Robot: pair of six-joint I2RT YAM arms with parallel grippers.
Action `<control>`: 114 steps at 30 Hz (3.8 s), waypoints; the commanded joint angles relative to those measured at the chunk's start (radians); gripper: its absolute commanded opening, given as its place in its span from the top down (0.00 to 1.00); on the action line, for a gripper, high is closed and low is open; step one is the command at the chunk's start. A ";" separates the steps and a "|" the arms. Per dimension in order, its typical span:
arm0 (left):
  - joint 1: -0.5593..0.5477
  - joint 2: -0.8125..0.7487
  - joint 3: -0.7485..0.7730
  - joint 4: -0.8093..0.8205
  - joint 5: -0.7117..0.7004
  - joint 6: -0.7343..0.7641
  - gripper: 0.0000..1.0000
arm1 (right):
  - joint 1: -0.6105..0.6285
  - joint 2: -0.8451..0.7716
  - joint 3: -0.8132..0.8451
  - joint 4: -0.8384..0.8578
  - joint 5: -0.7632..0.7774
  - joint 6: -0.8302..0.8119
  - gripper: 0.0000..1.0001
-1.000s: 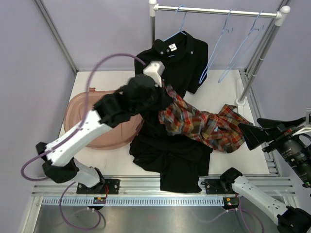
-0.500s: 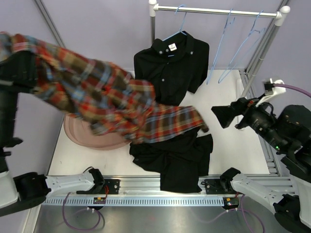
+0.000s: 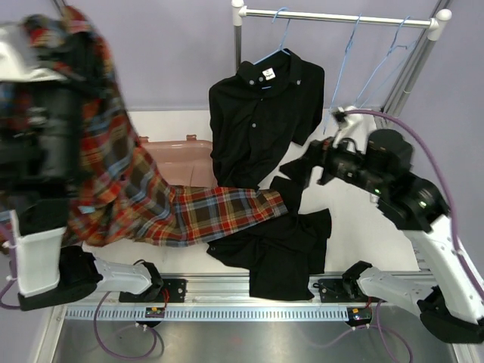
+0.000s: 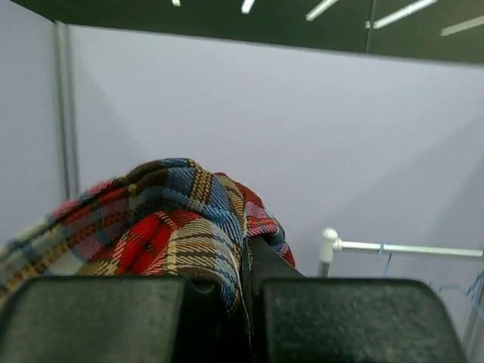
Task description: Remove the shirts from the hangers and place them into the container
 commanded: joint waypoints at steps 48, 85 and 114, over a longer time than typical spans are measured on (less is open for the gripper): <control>0.026 -0.074 -0.147 -0.377 0.077 -0.434 1.00 | 0.457 1.118 0.783 0.305 0.224 -0.460 1.00; 0.774 -0.087 -1.006 -0.683 0.133 -1.301 0.80 | 0.291 1.388 0.811 -0.159 -0.224 -0.215 0.38; 0.827 -0.452 -1.150 -0.491 0.972 -1.178 0.63 | 0.308 0.644 -0.081 0.159 0.213 -0.018 0.03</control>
